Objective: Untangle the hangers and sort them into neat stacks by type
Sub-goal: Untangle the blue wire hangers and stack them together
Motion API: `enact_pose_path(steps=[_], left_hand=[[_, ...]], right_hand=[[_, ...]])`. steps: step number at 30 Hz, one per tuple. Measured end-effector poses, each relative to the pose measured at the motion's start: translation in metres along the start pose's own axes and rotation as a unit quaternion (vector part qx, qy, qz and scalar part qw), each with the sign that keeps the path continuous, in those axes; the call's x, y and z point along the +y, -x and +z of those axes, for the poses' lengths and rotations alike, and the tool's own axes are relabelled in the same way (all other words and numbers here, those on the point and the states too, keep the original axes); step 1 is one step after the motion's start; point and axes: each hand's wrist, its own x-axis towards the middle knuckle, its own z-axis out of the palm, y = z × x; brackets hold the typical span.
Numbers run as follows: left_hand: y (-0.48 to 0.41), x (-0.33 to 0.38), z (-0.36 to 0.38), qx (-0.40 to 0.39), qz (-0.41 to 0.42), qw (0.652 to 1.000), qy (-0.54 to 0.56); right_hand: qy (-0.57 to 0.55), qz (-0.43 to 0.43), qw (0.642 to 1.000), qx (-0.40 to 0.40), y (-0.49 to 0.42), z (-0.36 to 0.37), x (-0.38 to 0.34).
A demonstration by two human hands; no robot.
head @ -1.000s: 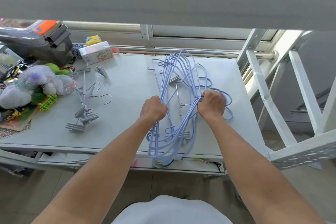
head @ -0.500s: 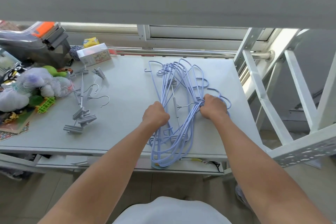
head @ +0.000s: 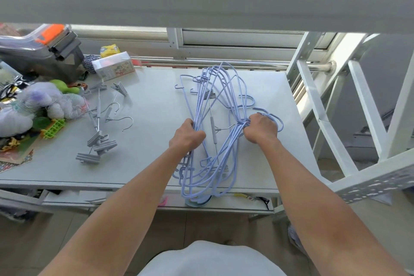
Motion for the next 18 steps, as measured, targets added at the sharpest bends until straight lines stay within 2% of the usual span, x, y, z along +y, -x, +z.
enact_pose_path(steps=[5,12,15,18], left_hand=[[-0.004,-0.005,0.001,-0.029,-0.016,0.998,0.055],[-0.008,-0.004,-0.004,-0.086,-0.091,0.980,0.156],[-0.007,-0.005,-0.009,-0.110,-0.083,0.972,0.192],[-0.013,-0.013,-0.012,-0.102,-0.078,0.964,0.231]], right_hand=[[0.021,-0.005,1.000,0.008,0.001,0.003,0.002],[-0.008,0.007,1.000,0.007,0.004,0.007,0.010],[-0.032,0.017,0.999,0.006,0.003,0.005,0.017],[-0.046,0.037,0.998,0.006,0.003,0.004,0.025]])
